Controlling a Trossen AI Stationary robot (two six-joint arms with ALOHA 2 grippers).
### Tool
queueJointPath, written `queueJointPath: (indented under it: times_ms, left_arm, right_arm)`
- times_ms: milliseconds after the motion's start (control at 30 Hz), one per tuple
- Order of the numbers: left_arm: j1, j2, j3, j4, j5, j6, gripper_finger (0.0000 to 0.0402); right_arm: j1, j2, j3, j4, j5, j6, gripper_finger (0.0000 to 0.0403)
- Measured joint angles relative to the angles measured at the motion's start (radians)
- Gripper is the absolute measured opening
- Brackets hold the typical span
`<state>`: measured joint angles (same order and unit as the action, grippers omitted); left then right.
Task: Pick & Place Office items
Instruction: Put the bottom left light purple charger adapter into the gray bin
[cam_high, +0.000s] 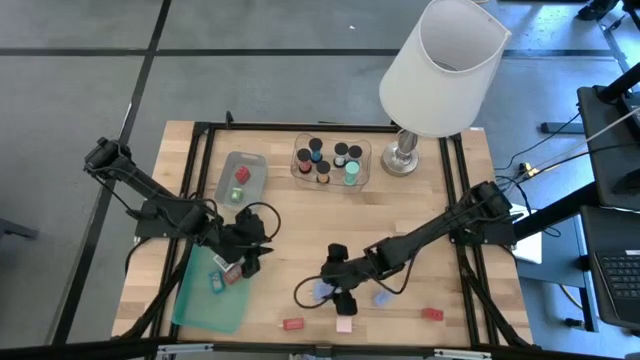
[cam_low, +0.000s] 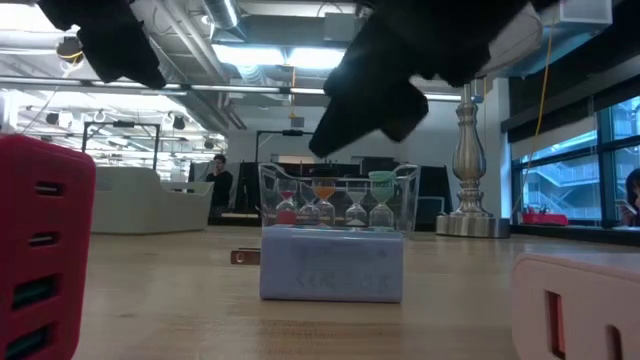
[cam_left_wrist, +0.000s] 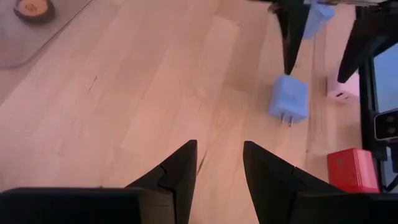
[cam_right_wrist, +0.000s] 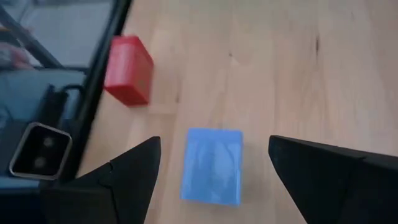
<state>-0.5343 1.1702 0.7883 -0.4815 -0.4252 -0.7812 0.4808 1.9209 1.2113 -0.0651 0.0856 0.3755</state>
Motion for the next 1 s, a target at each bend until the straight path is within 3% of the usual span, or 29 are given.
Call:
queueJointPath:
  times_ms: [167, 367, 667, 1000]
  left_arm:
    - [0.0, 0.0, 0.0, 0.001, 0.0, 0.033, 0.0128]
    - [0.0, 0.0, 0.0, 0.0, 0.0, 0.07, 0.0128]
    - [0.0, 0.0, 0.0, -0.054, -0.001, 0.071, 0.0128]
    - [0.0, 0.0, 0.0, -0.069, -0.002, 0.07, 0.0128]
  right_arm:
    - [0.001, 0.0, -0.091, 0.185, 0.0, -0.054, 0.0302]
    - [0.002, 0.044, -0.108, 0.197, 0.022, -0.202, 0.0302]
    - [0.002, 0.134, -0.107, 0.316, 0.007, -0.206, 0.0302]
    - [-0.025, 0.138, -0.107, 0.215, 0.007, -0.227, 0.0296]
